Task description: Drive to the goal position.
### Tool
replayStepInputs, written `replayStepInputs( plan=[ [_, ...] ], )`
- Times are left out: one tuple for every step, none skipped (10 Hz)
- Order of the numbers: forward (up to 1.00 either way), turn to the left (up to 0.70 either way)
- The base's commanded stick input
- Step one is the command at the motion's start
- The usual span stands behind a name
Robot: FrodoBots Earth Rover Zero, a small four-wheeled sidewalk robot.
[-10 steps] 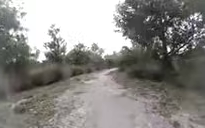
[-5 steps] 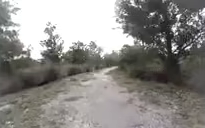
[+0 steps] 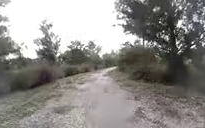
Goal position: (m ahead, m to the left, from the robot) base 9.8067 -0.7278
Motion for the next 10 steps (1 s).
replayStepInputs(
  plan=[
    [0.7,0.0],
    [0.7,0.0],
    [0.7,0.01],
    [0.7,0.01],
    [0.7,0.01],
    [0.7,0.01],
    [0.7,0.01],
    [0.7,0.01],
    [0.7,0.19],
    [0.7,0.36]
  ],
)
